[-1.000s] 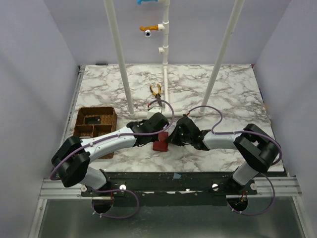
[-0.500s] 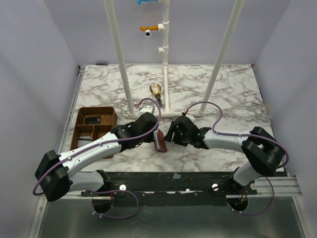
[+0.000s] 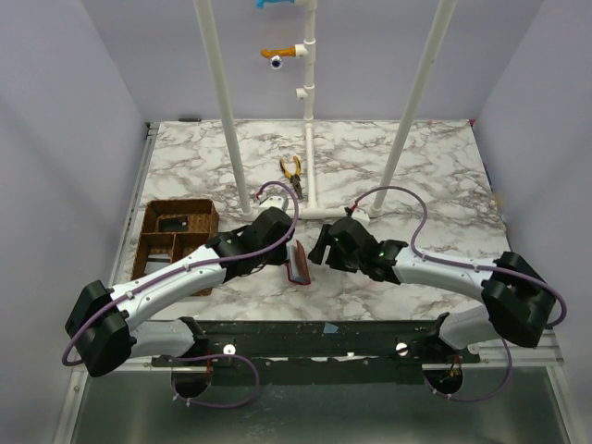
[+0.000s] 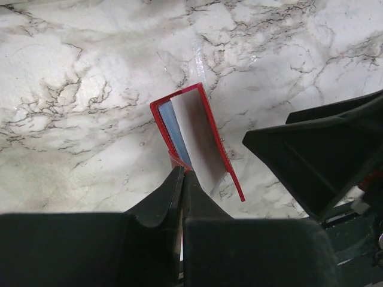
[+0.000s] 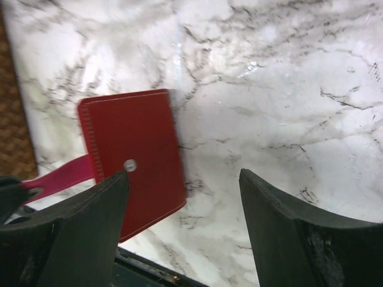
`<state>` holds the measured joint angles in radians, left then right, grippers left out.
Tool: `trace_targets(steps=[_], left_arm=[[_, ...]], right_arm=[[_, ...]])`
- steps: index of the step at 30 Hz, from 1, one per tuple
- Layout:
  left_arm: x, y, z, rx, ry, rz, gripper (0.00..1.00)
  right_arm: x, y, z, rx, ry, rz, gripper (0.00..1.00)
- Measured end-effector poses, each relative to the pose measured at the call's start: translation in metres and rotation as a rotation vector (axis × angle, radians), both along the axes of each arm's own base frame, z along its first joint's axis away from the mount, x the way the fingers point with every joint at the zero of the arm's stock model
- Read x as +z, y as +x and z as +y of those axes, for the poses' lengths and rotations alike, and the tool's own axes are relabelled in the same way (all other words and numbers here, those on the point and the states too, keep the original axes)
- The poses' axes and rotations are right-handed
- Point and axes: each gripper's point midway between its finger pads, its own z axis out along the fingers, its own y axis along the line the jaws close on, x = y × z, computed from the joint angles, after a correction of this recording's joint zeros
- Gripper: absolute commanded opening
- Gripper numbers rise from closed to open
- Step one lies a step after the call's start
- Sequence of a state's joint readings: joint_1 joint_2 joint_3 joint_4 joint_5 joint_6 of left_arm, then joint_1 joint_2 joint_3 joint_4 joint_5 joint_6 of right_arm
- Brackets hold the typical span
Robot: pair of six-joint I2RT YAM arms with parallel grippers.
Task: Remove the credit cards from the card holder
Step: Open the card holder at the center of the board.
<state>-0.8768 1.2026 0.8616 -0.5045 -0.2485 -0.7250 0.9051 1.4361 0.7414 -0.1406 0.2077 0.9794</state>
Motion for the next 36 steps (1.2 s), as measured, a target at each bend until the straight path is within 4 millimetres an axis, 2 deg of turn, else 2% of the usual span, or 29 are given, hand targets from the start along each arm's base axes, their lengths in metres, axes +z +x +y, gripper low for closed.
trace_targets(steps=[3,6,10,12,15,18,22,27,31,36], left_arm=[[0.000,0.000,0.000,-0.001,-0.004,0.001,0.00],[0.000,0.000,0.000,-0.001,-0.005,0.004,0.00],[0.000,0.000,-0.001,-0.003,-0.009,0.007,0.00],[0.000,0.000,-0.001,-0.004,-0.009,0.008,0.00],[0.001,0.001,0.000,-0.001,-0.011,0.008,0.00],[0.002,0.001,0.000,0.000,-0.016,0.005,0.00],[0.006,0.001,0.001,0.002,-0.027,-0.001,0.00],[0.010,0.002,0.001,0.003,-0.039,-0.010,0.00],[0.011,0.002,0.000,0.002,-0.044,-0.012,0.00],[0.011,0.002,0.000,-0.001,-0.046,-0.010,0.00]], right_arm=[[0.024,0.002,0.001,-0.004,0.031,-0.054,0.58],[0.042,-0.001,0.011,0.021,0.052,-0.089,0.38],[0.061,-0.006,0.029,0.063,0.083,-0.118,0.29],[0.070,-0.008,0.038,0.083,0.096,-0.129,0.29],[0.080,-0.010,0.051,0.106,0.111,-0.143,0.36],[0.082,-0.008,0.059,0.120,0.104,-0.148,0.41],[0.063,-0.004,0.065,0.128,0.058,-0.122,0.45],[0.033,-0.007,0.060,0.130,-0.019,-0.072,0.47],[0.027,-0.007,0.060,0.128,-0.030,-0.063,0.50],[0.023,-0.005,0.062,0.125,-0.029,-0.060,0.48]])
